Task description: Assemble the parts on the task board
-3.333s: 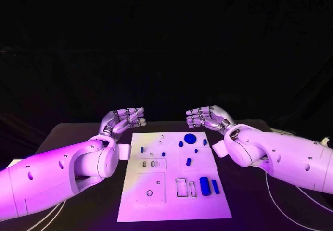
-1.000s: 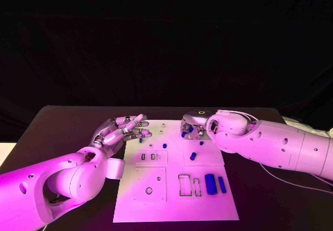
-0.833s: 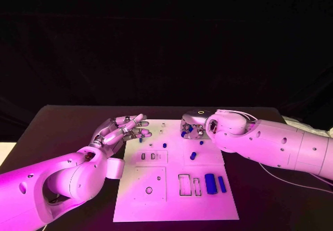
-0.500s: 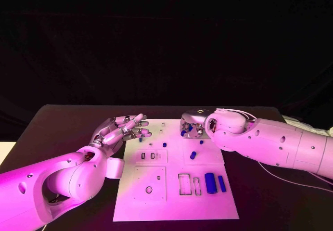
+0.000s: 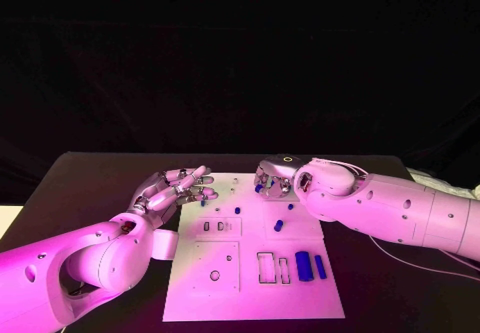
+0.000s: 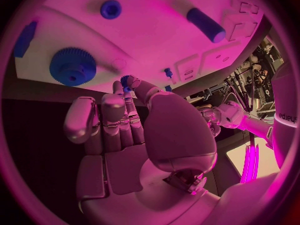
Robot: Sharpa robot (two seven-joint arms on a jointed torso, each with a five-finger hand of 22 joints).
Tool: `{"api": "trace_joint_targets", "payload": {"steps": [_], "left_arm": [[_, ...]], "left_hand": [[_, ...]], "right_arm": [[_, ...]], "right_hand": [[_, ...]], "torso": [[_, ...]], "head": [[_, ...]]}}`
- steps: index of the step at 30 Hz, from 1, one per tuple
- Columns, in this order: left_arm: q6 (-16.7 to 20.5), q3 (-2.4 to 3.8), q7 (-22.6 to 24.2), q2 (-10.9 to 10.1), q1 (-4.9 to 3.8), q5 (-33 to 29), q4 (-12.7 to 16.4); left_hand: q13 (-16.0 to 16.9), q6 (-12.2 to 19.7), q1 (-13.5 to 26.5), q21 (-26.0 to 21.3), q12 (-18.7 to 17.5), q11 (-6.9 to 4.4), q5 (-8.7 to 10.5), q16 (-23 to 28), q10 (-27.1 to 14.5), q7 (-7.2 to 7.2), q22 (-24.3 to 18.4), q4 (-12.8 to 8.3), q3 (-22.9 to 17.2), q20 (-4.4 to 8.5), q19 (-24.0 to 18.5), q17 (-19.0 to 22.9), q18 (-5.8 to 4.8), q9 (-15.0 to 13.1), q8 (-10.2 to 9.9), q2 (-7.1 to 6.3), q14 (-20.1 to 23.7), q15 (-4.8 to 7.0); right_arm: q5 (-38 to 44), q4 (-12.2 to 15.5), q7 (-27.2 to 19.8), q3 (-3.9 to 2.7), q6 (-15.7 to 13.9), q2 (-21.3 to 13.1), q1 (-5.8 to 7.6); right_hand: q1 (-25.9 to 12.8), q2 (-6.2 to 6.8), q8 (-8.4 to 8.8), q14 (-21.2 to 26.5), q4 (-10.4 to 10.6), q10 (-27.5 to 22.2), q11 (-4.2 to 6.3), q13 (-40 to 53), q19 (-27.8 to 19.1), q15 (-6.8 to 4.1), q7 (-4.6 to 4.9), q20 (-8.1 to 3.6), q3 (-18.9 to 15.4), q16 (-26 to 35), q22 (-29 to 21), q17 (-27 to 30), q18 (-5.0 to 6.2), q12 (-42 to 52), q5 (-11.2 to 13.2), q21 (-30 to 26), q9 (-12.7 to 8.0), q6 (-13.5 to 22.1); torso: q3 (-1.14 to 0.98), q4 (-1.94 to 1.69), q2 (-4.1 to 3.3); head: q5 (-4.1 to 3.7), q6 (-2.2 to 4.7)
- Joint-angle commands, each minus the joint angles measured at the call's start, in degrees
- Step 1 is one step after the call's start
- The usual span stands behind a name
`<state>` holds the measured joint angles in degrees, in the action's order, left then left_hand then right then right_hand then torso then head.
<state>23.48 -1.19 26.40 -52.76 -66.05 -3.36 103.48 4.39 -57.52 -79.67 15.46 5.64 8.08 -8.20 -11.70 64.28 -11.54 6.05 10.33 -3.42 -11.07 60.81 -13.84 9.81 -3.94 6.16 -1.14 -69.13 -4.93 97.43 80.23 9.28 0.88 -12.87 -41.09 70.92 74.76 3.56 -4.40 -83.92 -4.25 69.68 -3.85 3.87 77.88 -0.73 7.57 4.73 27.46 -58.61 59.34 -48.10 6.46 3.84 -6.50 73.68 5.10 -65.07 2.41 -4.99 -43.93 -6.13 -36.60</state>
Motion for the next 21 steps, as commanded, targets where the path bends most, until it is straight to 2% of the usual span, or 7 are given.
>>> {"api": "trace_joint_targets", "payload": {"steps": [1, 4, 6, 10, 13, 19, 21], "left_arm": [[-1.16, 0.06, 0.18, 0.09, -0.07, -0.15, 0.09], [-1.19, 0.06, 0.16, 0.11, -0.08, -0.15, 0.13], [-1.2, 0.06, 0.15, 0.09, -0.09, -0.15, 0.19], [-1.25, 0.06, 0.12, 0.11, -0.11, -0.15, 0.21], [-1.32, 0.06, 0.06, 0.13, -0.14, -0.16, 0.22], [-1.39, 0.06, 0.0, 0.17, -0.21, -0.17, 0.33], [-1.41, 0.06, -0.01, 0.17, -0.25, -0.17, 0.39]], "left_hand": [[0.09, -0.21, -0.14, -0.28, -0.27, 0.19, 0.15, 0.4, 0.3, -0.28, -0.07, -0.17, 0.24, -0.21, 0.19, -0.05, 0.65, 0.03, -0.35, 0.12, 0.19, -0.12], [0.09, -0.21, -0.14, -0.28, -0.27, 0.19, 0.15, 0.4, 0.3, -0.28, -0.07, -0.17, 0.24, -0.21, 0.19, -0.05, 0.65, 0.03, -0.35, 0.12, 0.19, -0.12], [0.09, -0.21, -0.14, -0.28, -0.27, 0.19, 0.15, 0.4, 0.3, -0.28, -0.07, -0.17, 0.24, -0.21, 0.19, -0.05, 0.65, 0.03, -0.35, 0.12, 0.19, -0.12], [0.09, -0.21, -0.14, -0.28, -0.27, 0.19, 0.15, 0.4, 0.3, -0.28, -0.07, -0.17, 0.24, -0.21, 0.19, -0.05, 0.65, 0.03, -0.35, 0.12, 0.19, -0.12], [0.09, -0.21, -0.14, -0.28, -0.27, 0.19, 0.15, 0.4, 0.3, -0.28, -0.07, -0.17, 0.24, -0.21, 0.19, -0.05, 0.65, 0.03, -0.35, 0.12, 0.19, -0.12], [0.09, -0.21, -0.14, -0.28, -0.27, 0.19, 0.15, 0.4, 0.3, -0.28, -0.07, -0.17, 0.24, -0.21, 0.19, -0.05, 0.65, 0.03, -0.35, 0.12, 0.19, -0.12], [0.09, -0.21, -0.14, -0.28, -0.27, 0.19, 0.15, 0.4, 0.3, -0.28, -0.07, -0.17, 0.24, -0.21, 0.19, -0.05, 0.65, 0.03, -0.35, 0.12, 0.19, -0.12]], "right_arm": [[-0.05, -0.4, 0.78, -0.06, -5.04, 0.69, 0.06], [-0.02, -0.94, 1.02, -0.09, -5.34, 1.32, 0.16], [0.01, -1.42, 1.12, -0.1, -5.53, 1.85, 0.25], [0.09, -2.74, 1.3, -0.11, -6.0, 3.25, 0.36], [0.16, -3.88, 1.33, -0.11, -6.04, 4.46, 0.4], [0.32, -6.03, 1.15, -0.11, -6.19, 6.66, 0.42], [0.58, -6.56, 1.15, -0.11, -6.16, 7.2, 0.42]], "right_hand": [[0.3, 0.0, 0.13, -1.11, -0.02, 0.2, -0.19, -0.04, -0.05, -0.29, 0.26, 0.0, 0.42, -0.39, 0.09, -0.09, -0.6, -0.2, 0.27, 0.4, -0.01, -0.21], [0.25, -0.03, 0.19, -1.1, 0.05, 0.13, -0.22, -0.07, -0.06, -0.26, 0.29, 0.02, 0.53, -0.5, 0.17, -0.19, -0.61, -0.23, 0.3, 0.47, -0.01, -0.16], [0.18, -0.04, 0.22, -1.09, 0.11, 0.1, -0.24, -0.08, -0.09, -0.24, 0.31, 0.04, 0.58, -0.54, 0.17, -0.21, -0.61, -0.24, 0.32, 0.49, 0.0, -0.14], [0.15, -0.03, 0.23, -1.08, 0.14, 0.08, -0.25, -0.08, -0.1, -0.24, 0.31, 0.04, 0.6, -0.55, 0.19, -0.21, -0.61, -0.24, 0.33, 0.5, 0.0, -0.14], [0.04, 0.01, 0.27, -1.06, 0.23, 0.04, -0.28, -0.09, -0.12, -0.21, 0.33, 0.07, 0.63, -0.59, 0.23, -0.22, -0.62, -0.24, 0.36, 0.55, 0.0, -0.12], [-0.14, 0.14, 0.34, -1.01, 0.35, -0.03, -0.31, -0.1, -0.19, -0.18, 0.35, 0.1, 0.67, -0.58, 0.23, -0.14, -0.61, -0.25, 0.45, 0.59, 0.01, -0.07], [-0.2, 0.23, 0.39, -0.98, 0.38, -0.1, -0.32, -0.11, -0.21, -0.16, 0.37, 0.12, 0.7, -0.58, 0.26, -0.1, -0.61, -0.27, 0.48, 0.63, 0.0, -0.01]], "torso": [[0.05, -0.19, -0.05], [0.11, -0.31, -0.06], [0.08, -0.22, -0.15], [0.23, -0.58, -0.18], [0.15, -0.44, -0.22], [0.22, -0.74, -0.31], [0.2, -0.66, -0.3]], "head": [[0.17, 0.18], [0.24, 0.2], [0.54, 0.4], [0.35, 0.45], [0.57, 0.51], [0.52, 0.51], [0.67, 0.47]]}}
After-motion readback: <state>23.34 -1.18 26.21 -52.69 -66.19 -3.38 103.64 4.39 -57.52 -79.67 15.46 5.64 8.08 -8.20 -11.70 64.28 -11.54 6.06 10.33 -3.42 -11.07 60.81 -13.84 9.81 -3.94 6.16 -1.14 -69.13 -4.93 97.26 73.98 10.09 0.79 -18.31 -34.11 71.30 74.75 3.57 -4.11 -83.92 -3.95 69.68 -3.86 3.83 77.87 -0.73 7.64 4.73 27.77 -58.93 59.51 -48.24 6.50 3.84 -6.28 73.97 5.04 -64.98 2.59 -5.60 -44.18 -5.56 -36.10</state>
